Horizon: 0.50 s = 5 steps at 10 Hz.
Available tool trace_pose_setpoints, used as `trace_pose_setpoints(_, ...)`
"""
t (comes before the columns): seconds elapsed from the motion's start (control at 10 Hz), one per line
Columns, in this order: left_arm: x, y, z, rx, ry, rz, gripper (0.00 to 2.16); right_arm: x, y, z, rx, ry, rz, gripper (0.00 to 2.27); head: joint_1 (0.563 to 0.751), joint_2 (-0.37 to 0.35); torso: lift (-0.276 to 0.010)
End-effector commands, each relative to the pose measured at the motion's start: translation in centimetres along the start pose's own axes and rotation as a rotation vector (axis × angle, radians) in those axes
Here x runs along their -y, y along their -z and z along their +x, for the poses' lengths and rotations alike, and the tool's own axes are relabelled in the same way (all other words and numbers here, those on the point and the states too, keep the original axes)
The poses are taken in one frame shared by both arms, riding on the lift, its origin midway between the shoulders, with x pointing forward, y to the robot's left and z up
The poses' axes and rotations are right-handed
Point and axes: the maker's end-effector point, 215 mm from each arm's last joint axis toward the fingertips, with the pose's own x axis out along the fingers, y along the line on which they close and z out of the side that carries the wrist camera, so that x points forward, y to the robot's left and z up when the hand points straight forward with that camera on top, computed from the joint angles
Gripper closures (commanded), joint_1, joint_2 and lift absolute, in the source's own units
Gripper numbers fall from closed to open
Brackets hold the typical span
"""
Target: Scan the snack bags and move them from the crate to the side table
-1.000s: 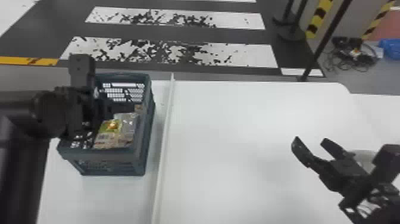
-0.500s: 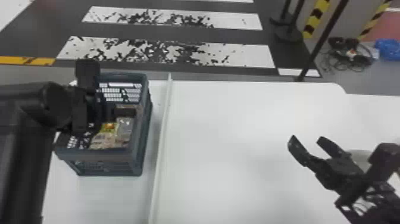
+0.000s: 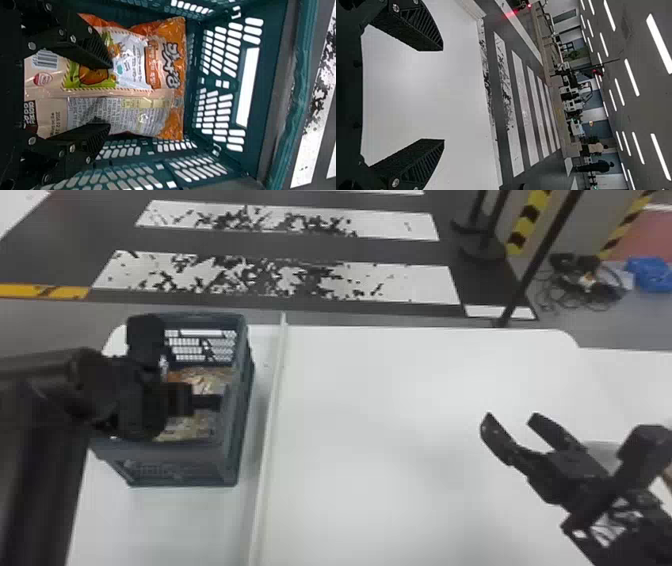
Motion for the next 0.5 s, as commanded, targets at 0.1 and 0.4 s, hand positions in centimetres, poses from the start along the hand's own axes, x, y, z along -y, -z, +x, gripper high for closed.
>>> trace_pose_setpoints(0.1, -0.1, 0.2, -0.4, 0.005, -0.025, -0.002, 1.89, 1.0, -0.4, -0.7, 0.006, 0.009, 0.015, 0.11, 0.695, -0.039, -0.087)
trace_pose_setpoints(0.4, 0.1, 0.1, -2.2, 0.052, -0.045, 0.022, 1.89, 1.3, -0.3, -1.0, 0.009, 0.016, 0.025, 0.11, 0.695, -0.057, -0.087)
